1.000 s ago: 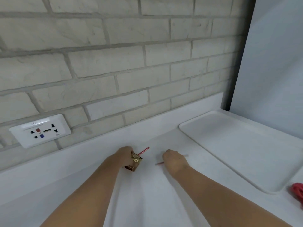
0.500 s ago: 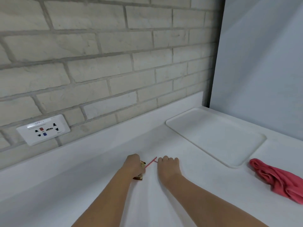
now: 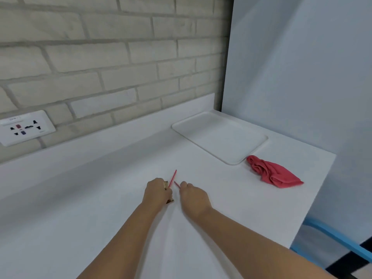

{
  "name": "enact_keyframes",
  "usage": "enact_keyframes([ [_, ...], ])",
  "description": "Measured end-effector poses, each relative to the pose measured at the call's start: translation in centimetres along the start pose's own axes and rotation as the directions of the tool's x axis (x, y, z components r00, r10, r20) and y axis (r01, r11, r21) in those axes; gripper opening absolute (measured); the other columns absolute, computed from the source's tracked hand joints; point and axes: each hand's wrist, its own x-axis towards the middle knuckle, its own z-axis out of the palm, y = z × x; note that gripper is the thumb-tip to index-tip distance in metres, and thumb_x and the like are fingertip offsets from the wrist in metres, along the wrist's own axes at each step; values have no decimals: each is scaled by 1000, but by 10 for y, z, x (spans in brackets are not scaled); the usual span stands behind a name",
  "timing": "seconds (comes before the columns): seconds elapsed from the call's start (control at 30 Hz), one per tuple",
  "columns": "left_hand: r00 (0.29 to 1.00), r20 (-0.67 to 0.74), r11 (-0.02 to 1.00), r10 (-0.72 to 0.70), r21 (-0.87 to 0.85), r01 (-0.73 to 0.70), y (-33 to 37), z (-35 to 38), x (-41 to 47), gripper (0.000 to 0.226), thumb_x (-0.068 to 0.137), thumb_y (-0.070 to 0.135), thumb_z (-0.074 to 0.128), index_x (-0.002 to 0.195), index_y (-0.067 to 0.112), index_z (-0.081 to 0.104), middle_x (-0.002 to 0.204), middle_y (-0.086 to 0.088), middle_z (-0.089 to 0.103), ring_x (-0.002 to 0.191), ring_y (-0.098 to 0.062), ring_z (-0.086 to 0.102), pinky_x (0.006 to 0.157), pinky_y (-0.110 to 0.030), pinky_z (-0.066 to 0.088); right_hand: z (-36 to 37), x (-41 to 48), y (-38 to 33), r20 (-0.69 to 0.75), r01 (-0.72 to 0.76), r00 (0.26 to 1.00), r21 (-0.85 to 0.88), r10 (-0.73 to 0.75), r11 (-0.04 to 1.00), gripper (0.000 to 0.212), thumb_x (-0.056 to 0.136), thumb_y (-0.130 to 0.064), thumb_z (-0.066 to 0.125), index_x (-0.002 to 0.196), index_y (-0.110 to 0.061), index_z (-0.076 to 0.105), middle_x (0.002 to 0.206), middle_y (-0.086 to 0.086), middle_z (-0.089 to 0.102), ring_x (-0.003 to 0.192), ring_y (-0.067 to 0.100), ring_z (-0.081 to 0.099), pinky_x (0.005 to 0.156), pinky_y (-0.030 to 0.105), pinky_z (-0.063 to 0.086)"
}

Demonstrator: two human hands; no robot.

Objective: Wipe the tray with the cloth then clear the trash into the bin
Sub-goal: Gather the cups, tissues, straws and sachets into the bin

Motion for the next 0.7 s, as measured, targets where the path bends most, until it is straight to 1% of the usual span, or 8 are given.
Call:
enact_keyframes([
  [0.1,1000,-12,992,3,-128,-5,11,9,-25,24,85,10,55,65,12,42,66,1,47,64,-19,48,47,-18,31,-9,-17,14,5,-29,1000,107,28,994,10,100,-11,35,106,-10,43,115,16,61,91,32,58,67,30,32],
  [0.17,1000,-13,982,14,-191,-16,21,16,-44,19,87,12,57,70,12,48,67,2,51,68,-20,53,49,-16,34,-12,-33,28,10,-22,1000,145,20,989,14,103,-23,32,99,-12,41,112,17,63,81,29,50,67,30,32],
  [0.23,1000,4,972,20,-233,-19,36,27,-64,18,86,14,60,71,13,50,67,1,52,70,-21,53,51,-18,35,-13,-53,45,22,-21,1000,179,17,984,21,103,-30,32,96,-12,42,110,18,63,85,31,54,67,30,31],
  [0.3,999,32,970,16,-245,-7,56,42,-83,18,84,16,63,72,11,51,67,0,52,70,-21,51,53,-22,35,-15,-75,64,29,-44,999,229,39,972,27,102,-35,33,91,-12,40,108,18,64,82,28,51,66,29,30],
  [0.43,989,145,974,34,-229,0,111,80,-119,21,77,14,66,63,10,52,64,-1,51,64,-19,49,50,-25,33,-30,-120,120,128,-137,987,325,100,936,36,100,-35,39,72,-13,39,102,17,61,82,21,45,67,28,33],
  [0.53,972,215,976,96,-214,-49,152,108,-152,30,80,14,65,58,13,45,61,-1,48,61,-17,46,48,-24,30,-49,-162,168,232,-156,969,295,87,943,33,99,-29,43,70,-12,45,90,11,57,83,21,47,56,26,32],
  [0.63,949,196,966,246,-134,-223,184,142,-186,14,89,15,55,78,7,54,78,-7,57,75,-23,54,54,-25,40,-58,-203,211,283,-163,955,236,93,958,36,98,-27,47,64,-15,40,70,0,46,69,17,42,51,20,27],
  [0.7,927,197,947,321,-83,-310,202,169,-210,16,93,15,47,99,4,57,93,-12,61,85,-28,59,69,-33,49,-54,-229,235,297,-179,949,221,109,959,37,96,-25,50,62,-18,37,66,-2,40,59,12,35,51,20,27],
])
